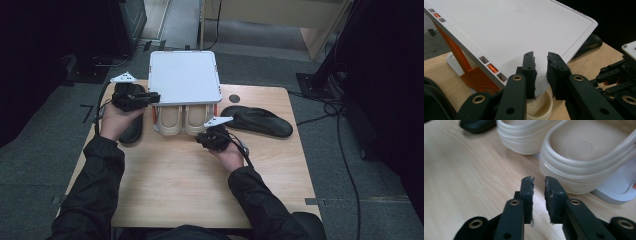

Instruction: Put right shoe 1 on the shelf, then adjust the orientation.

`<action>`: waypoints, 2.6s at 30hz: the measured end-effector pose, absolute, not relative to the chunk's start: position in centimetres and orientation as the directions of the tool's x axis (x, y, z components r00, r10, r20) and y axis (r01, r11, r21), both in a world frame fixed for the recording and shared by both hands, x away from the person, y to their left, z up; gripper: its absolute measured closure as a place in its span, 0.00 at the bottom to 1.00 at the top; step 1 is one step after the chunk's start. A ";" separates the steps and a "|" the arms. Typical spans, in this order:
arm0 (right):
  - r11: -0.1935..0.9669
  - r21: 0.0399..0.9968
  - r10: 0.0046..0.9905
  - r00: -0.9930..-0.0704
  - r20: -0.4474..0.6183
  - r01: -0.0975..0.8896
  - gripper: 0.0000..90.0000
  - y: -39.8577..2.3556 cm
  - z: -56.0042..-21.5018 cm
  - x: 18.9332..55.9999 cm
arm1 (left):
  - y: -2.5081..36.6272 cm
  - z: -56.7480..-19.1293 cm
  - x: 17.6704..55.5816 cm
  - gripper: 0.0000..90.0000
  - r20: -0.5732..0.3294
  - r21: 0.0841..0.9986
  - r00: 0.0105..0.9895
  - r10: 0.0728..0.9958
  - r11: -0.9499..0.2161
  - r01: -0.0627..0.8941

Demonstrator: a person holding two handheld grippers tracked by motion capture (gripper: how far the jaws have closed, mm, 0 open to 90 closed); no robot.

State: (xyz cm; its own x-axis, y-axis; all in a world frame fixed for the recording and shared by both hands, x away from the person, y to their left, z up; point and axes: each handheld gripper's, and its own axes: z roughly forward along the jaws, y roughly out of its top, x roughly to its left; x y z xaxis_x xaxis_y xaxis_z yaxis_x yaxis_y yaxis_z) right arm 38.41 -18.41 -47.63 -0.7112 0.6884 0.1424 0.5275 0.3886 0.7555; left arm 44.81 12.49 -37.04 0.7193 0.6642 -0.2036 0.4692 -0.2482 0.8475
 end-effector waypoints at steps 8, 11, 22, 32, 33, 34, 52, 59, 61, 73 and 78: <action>0.388 0.773 0.653 -0.742 0.154 0.502 0.70 -20.8 -46.3 35.7 | 12.4 -36.3 44.3 0.58 -0.210 0.840 0.691 0.692 -0.233 0.489; 0.365 0.790 0.652 -0.741 0.162 0.494 0.69 -22.2 -46.2 34.7 | 12.7 -35.7 43.7 0.55 -0.208 0.840 0.686 0.698 -0.231 0.490; 0.327 0.815 0.664 -0.730 0.162 0.478 0.65 -25.7 -46.0 33.4 | 15.1 -34.7 41.6 0.52 -0.193 0.848 0.644 0.740 -0.204 0.489; 0.299 0.818 0.694 -0.700 0.168 0.492 0.65 -27.4 -46.0 34.7 | 18.2 -35.4 40.6 0.50 -0.177 0.847 0.579 0.796 -0.177 0.501; 0.300 0.818 0.695 -0.700 0.164 0.491 0.65 -27.5 -46.0 34.9 | 18.4 -35.6 40.7 0.50 -0.174 0.843 0.574 0.800 -0.181 0.507; 0.301 0.818 0.698 -0.697 0.162 0.491 0.65 -27.6 -46.0 35.0 | 18.7 -35.9 40.7 0.50 -0.167 0.838 0.568 0.806 -0.187 0.513; 0.299 0.816 0.718 -0.679 0.149 0.495 0.67 -27.9 -46.0 35.9 | 19.6 -43.7 44.3 0.55 -0.211 0.757 0.483 0.850 -0.170 0.631; 0.306 0.815 0.723 -0.677 0.137 0.492 0.67 -28.0 -46.1 35.9 | 19.4 -45.4 46.1 0.56 -0.192 0.741 0.456 0.869 -0.177 0.648; 0.303 0.815 0.724 -0.676 0.140 0.493 0.66 -28.1 -46.1 35.8 | 19.4 -45.8 46.7 0.56 -0.201 0.737 0.453 0.868 -0.171 0.654; 0.297 0.814 0.742 -0.657 0.133 0.500 0.66 -28.8 -46.3 35.0 | 19.0 -47.3 48.9 0.57 -0.190 0.703 0.447 0.874 -0.197 0.683; 0.288 0.811 0.749 -0.648 0.140 0.508 0.66 -29.0 -46.5 34.7 | 20.7 -46.6 48.9 0.57 -0.186 0.745 0.427 0.885 -0.156 0.649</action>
